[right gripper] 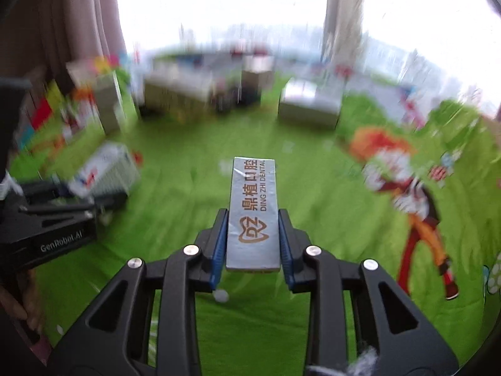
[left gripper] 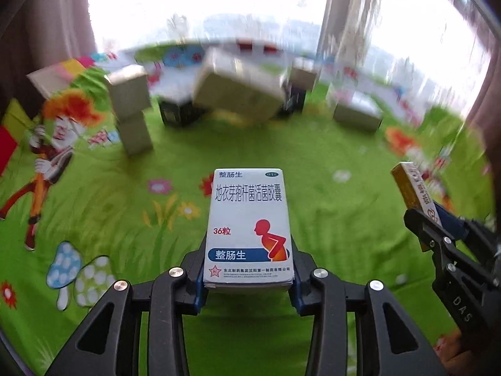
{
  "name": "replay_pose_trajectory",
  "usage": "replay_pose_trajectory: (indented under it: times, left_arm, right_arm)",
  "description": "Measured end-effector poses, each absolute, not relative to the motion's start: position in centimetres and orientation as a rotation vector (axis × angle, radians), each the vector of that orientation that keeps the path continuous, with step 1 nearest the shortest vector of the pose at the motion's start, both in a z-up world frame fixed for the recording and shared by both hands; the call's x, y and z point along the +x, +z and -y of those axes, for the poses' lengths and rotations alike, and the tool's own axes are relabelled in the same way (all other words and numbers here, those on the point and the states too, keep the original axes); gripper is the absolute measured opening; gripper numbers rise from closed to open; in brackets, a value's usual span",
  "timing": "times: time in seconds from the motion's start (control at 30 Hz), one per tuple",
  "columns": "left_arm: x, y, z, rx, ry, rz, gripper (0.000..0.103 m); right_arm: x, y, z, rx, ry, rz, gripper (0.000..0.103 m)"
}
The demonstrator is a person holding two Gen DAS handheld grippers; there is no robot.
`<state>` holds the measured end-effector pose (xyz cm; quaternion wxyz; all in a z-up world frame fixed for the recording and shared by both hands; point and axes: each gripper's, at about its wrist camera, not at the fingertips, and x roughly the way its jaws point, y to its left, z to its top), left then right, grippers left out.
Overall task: Organize rigid objects
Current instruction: 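Lift both held boxes and carry them toward the storage box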
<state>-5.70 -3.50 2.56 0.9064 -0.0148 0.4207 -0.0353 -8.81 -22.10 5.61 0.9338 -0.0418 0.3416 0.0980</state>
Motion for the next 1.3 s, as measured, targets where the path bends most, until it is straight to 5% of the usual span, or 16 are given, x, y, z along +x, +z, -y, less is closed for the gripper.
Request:
replay_pose_trajectory:
  times: [0.47, 1.3]
  left_arm:
    - [-16.1, 17.4, 6.8, 0.114, -0.064, -0.275, 0.041]
    - [-23.4, 19.6, 6.0, 0.116, -0.11, -0.21, 0.041]
  right_arm:
    - [-19.1, 15.5, 24.0, -0.01, 0.101, -0.245, 0.034]
    - [-26.0, 21.0, 22.2, -0.073, 0.136, -0.037, 0.034]
